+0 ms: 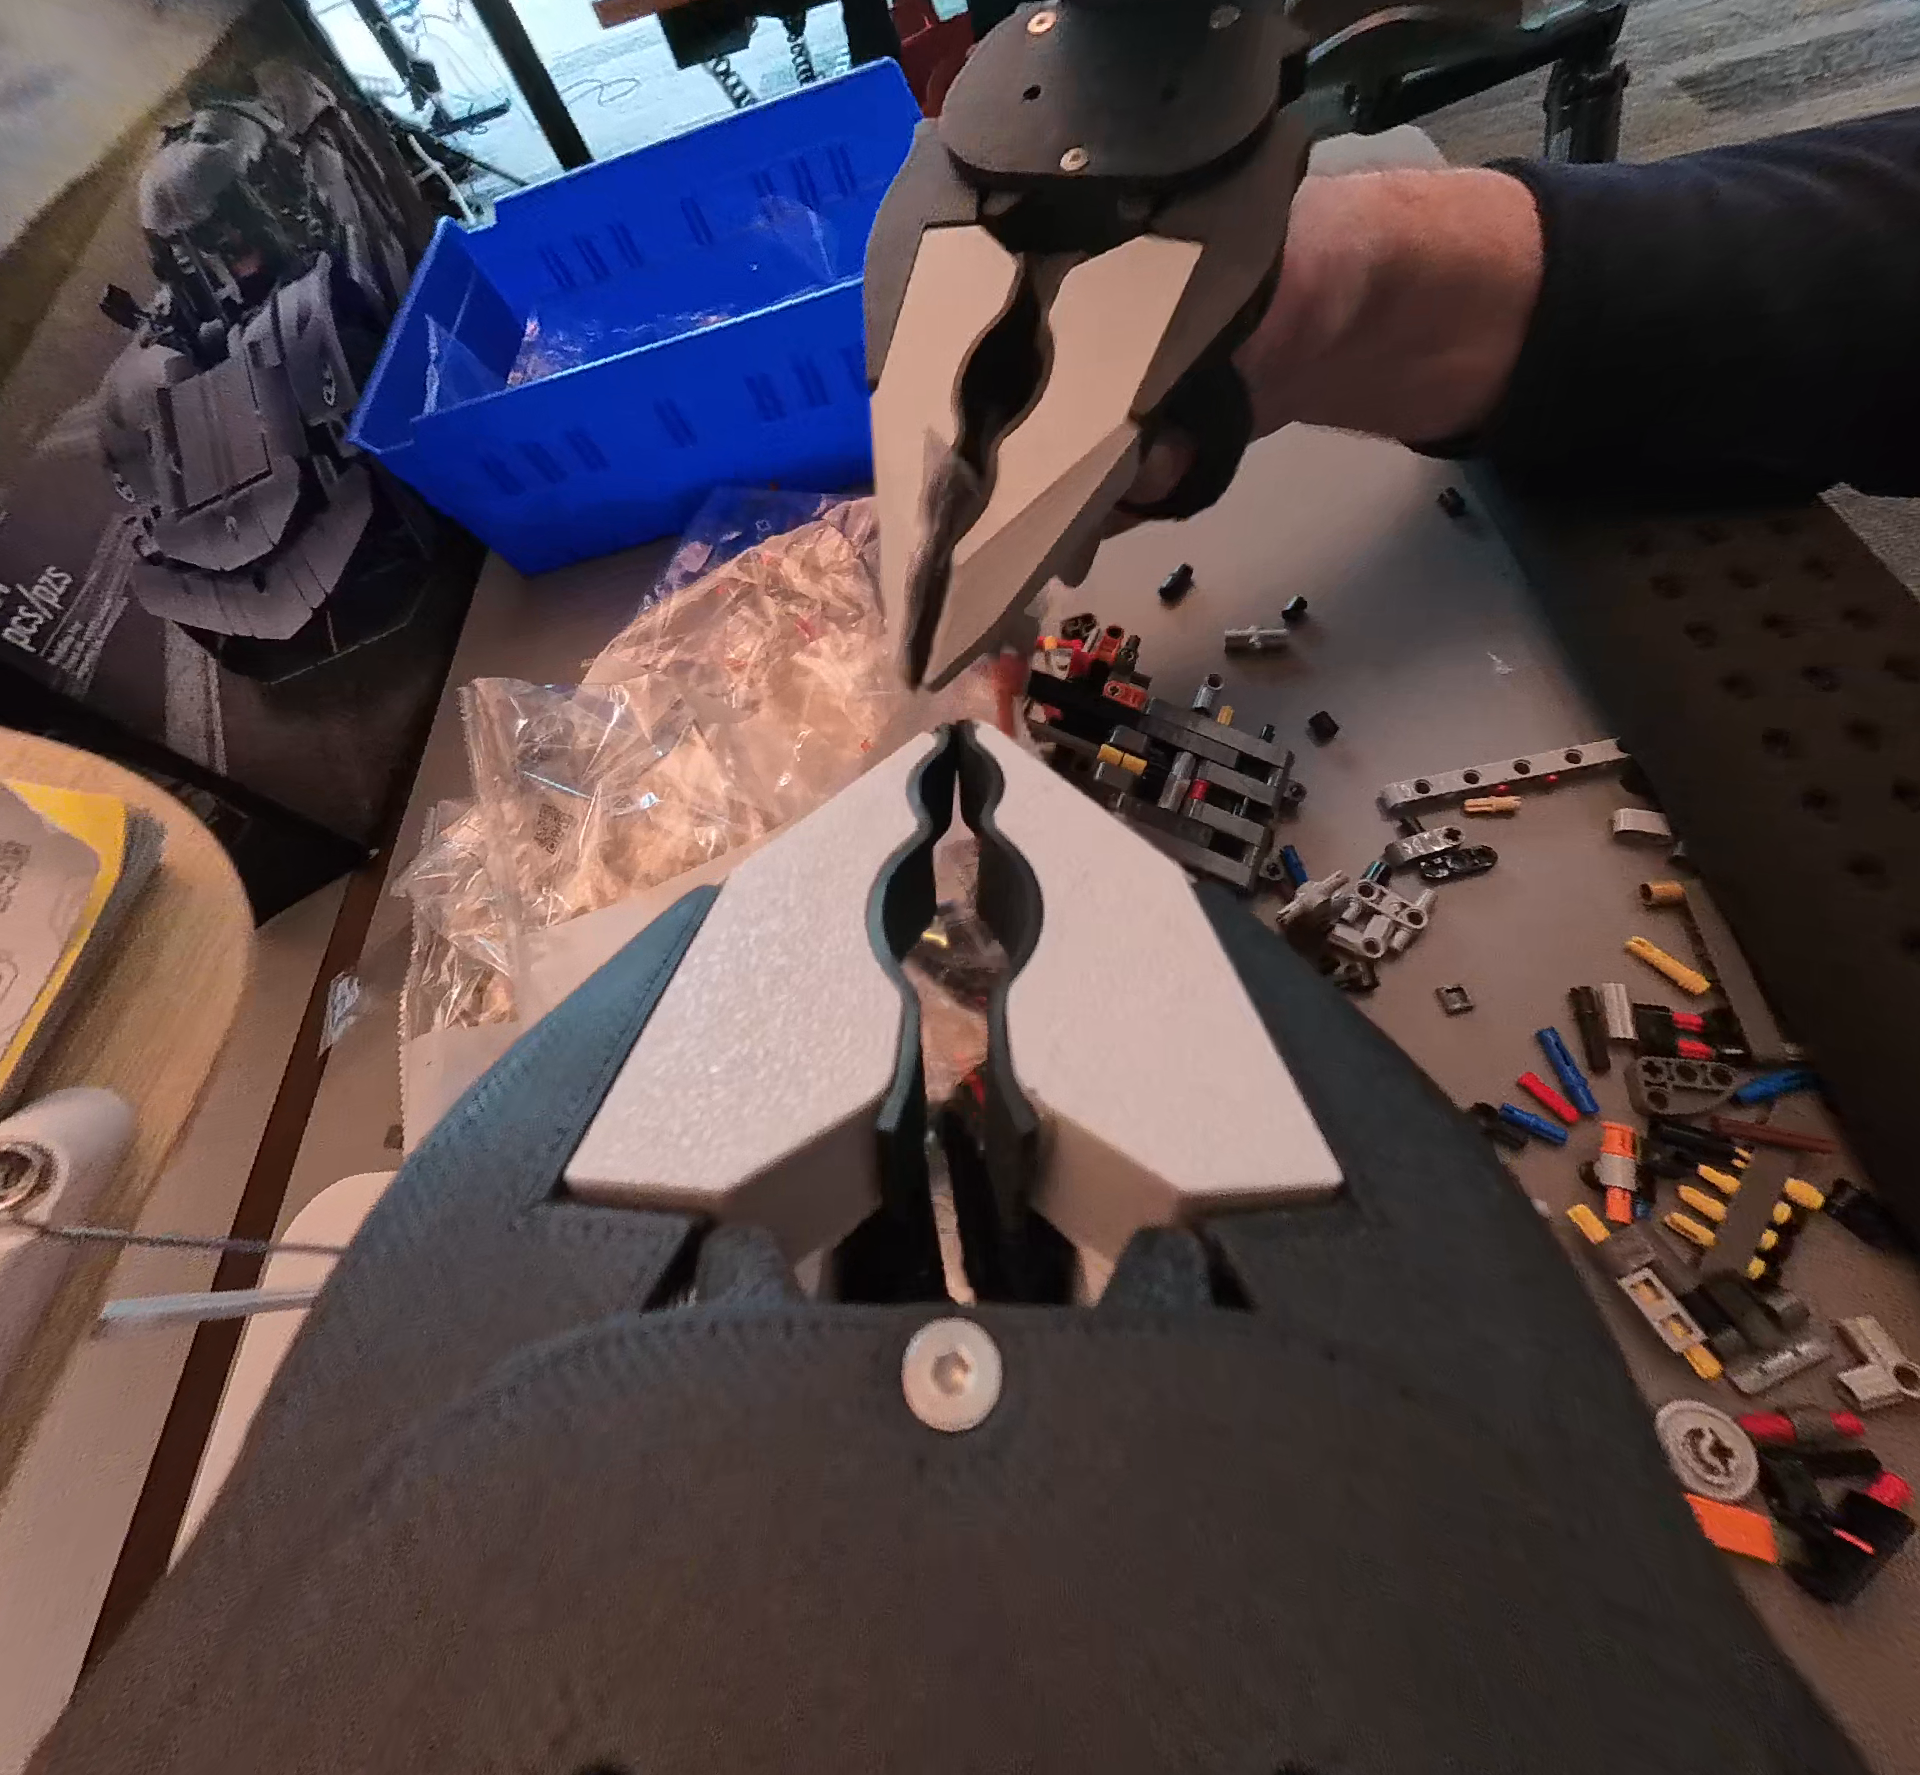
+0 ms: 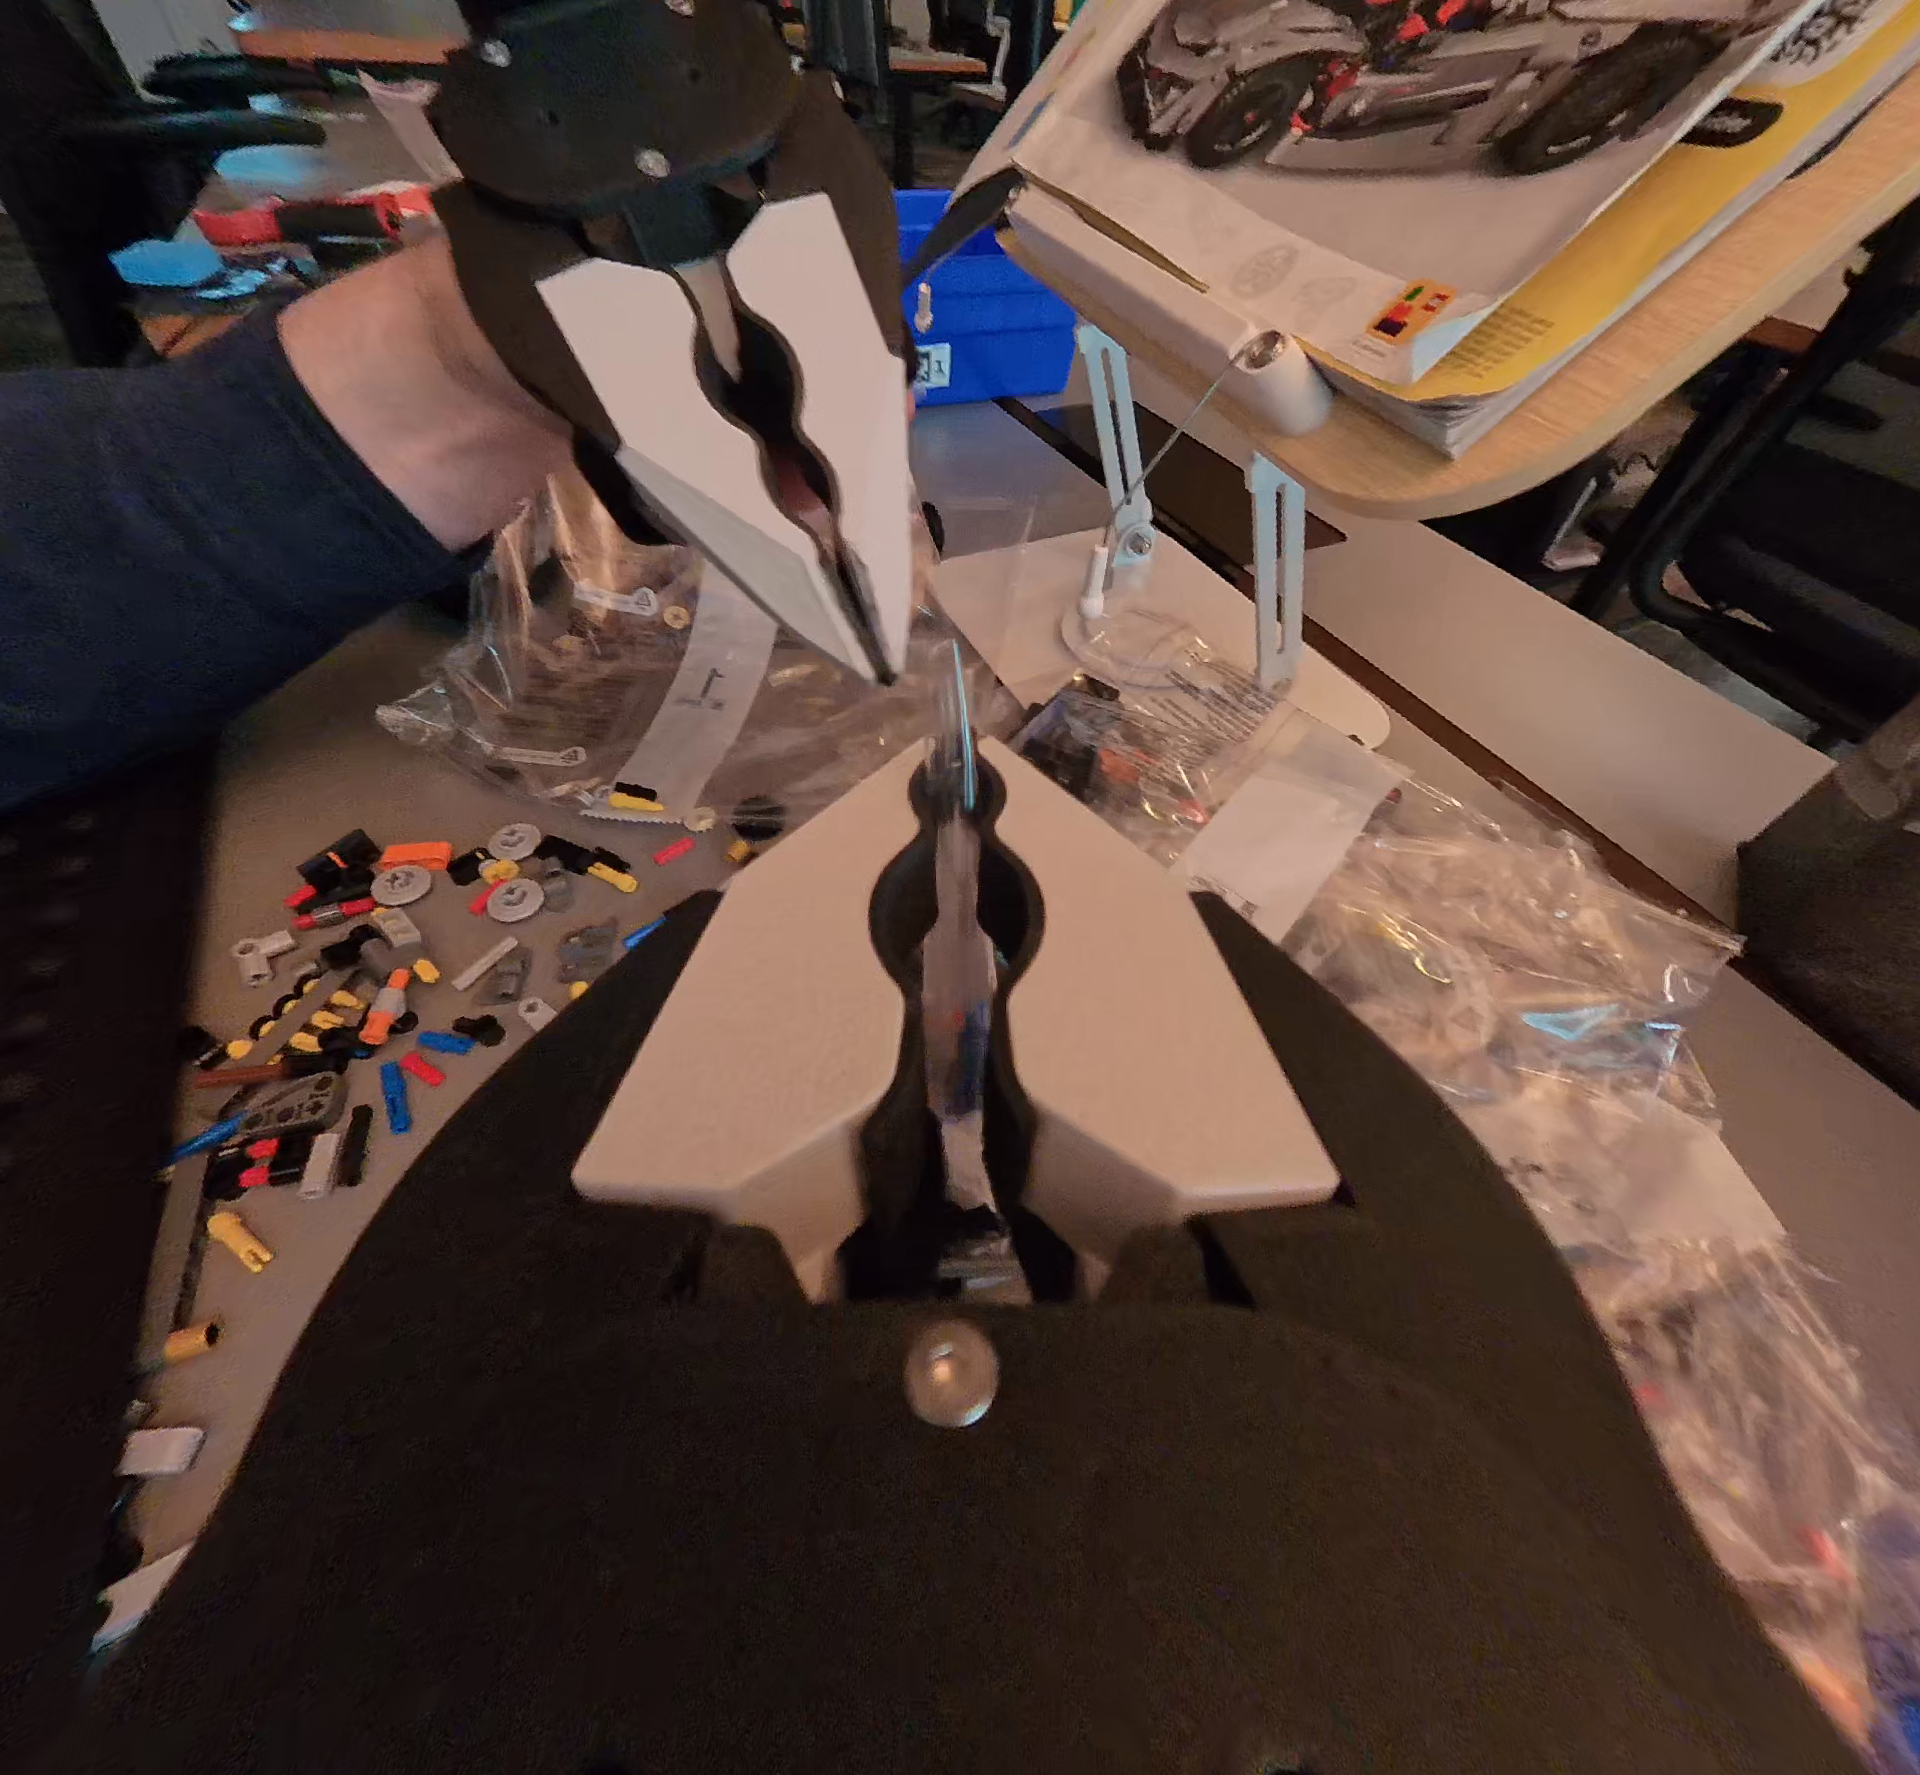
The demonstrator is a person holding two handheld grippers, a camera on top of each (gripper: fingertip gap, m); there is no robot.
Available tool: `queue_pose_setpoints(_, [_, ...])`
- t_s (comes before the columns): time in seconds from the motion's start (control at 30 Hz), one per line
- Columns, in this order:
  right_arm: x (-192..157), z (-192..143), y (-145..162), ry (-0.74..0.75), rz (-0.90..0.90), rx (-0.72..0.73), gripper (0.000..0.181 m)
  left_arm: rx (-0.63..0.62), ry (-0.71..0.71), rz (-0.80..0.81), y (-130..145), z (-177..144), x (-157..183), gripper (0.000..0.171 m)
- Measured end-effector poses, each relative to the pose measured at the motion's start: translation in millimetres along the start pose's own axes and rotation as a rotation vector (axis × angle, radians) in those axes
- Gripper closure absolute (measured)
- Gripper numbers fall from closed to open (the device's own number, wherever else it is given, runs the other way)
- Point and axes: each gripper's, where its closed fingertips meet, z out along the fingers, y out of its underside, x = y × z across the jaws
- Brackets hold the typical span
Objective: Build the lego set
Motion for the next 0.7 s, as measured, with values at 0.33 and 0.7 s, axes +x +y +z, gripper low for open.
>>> queue_pose_setpoints(0.33, [-18,3,-1,-0.064,-0.087,-0.001,0.181,0.042,-0.069,-0.04,-3,-8,-16,0.171])
queue_pose_setpoints(0.7, [-24,3,-2,-0.085,-0.114,0.0,0.181,0.07,0.078,-0.106,-3,1,4,0.166])
